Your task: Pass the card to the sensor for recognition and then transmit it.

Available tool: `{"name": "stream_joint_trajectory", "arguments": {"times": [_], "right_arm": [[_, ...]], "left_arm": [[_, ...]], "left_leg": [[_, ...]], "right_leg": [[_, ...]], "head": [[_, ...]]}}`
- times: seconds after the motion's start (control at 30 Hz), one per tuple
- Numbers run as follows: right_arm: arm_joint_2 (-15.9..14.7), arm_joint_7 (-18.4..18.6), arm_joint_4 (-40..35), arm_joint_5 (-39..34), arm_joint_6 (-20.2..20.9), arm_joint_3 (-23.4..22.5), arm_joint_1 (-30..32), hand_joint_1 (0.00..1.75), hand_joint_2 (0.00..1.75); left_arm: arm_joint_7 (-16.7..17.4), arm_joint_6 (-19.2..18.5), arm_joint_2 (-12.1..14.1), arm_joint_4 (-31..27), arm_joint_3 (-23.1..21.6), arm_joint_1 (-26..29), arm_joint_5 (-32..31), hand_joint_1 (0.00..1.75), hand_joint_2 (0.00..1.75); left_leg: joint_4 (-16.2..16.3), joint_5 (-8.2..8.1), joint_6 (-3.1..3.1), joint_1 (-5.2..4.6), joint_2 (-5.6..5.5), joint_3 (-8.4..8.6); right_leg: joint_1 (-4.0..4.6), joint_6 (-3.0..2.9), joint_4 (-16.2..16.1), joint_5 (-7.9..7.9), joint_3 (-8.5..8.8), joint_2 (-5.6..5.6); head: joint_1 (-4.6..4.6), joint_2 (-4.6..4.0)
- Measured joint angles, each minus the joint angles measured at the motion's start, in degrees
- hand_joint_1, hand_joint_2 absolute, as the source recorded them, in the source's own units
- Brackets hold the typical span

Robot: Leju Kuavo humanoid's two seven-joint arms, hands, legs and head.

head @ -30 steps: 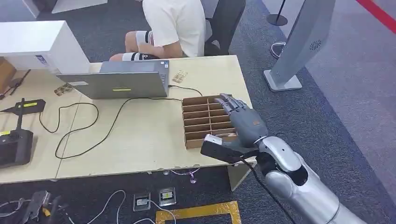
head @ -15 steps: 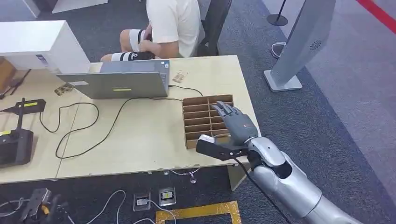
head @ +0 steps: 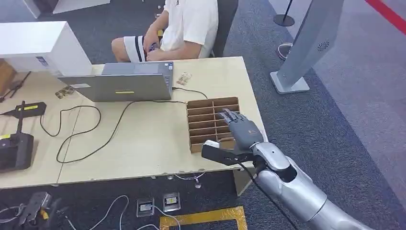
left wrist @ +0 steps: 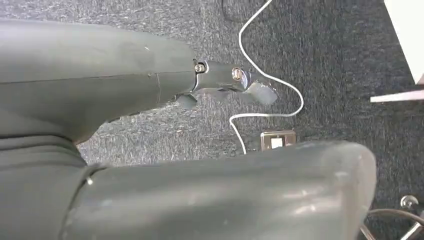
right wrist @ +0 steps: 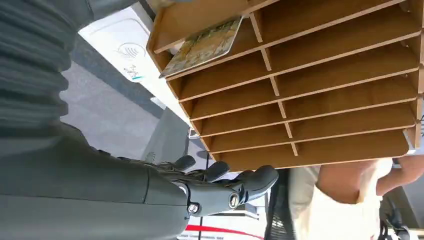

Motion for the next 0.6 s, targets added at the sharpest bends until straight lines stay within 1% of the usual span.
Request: {"name": "stream_joint_trajectory", "arguments": {"times": [0.17,0.6], "right_arm": [[0.00,0.09,0.17,-0.04,0.11,0.04,0.03,0.00,1.75],[-0.09,-0.35,1.44,-0.48,-1.22,0.07,0.43,0.00,1.75]], "left_arm": [[0.00,-0.02,0.29,-0.92,0.00,0.27,-0.11,0.00,0.00],[-0.15,-0.02,0.24,-0.83,0.04,0.26,-1.09,0.00,0.00]], "left_leg": [[0.00,0.00,0.00,0.00,0.00,0.00],[0.00,0.00,0.00,0.00,0.00,0.00]], "right_leg": [[0.00,0.00,0.00,0.00,0.00,0.00],[0.00,0.00,0.00,0.00,0.00,0.00]], "head": [[0.00,0.00],[0.00,0.00]]}}
